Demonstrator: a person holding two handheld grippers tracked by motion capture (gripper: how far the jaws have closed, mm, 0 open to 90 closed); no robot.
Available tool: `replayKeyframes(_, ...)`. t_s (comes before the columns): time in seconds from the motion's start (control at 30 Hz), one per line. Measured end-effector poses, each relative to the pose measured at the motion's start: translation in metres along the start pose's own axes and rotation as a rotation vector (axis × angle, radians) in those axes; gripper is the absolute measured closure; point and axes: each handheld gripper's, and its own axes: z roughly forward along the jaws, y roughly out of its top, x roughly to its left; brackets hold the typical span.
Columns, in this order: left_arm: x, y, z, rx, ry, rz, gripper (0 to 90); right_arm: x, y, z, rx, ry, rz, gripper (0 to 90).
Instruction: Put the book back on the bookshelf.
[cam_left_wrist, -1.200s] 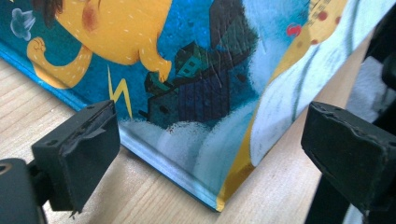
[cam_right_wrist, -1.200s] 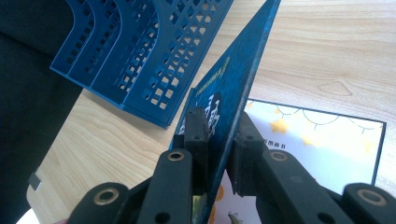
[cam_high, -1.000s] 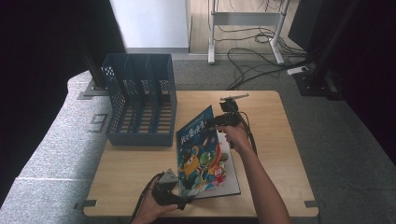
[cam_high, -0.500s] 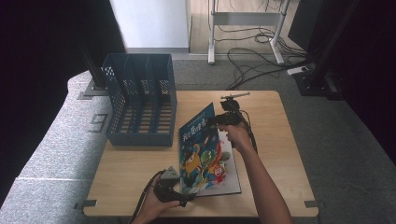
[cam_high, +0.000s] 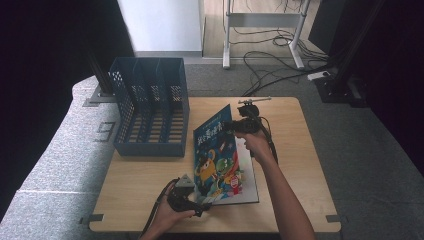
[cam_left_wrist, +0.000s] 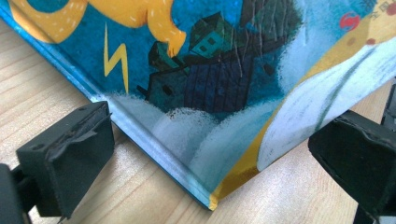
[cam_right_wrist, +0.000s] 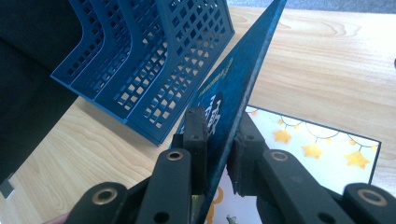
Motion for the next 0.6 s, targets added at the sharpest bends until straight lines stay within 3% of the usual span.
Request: replayKeyframes(0.6,0.003,0.007,0.003,0.017,0.026,-0.005,0.0,0.003,0.0,-0.011,-0.063,0.007,-0.064,77.8)
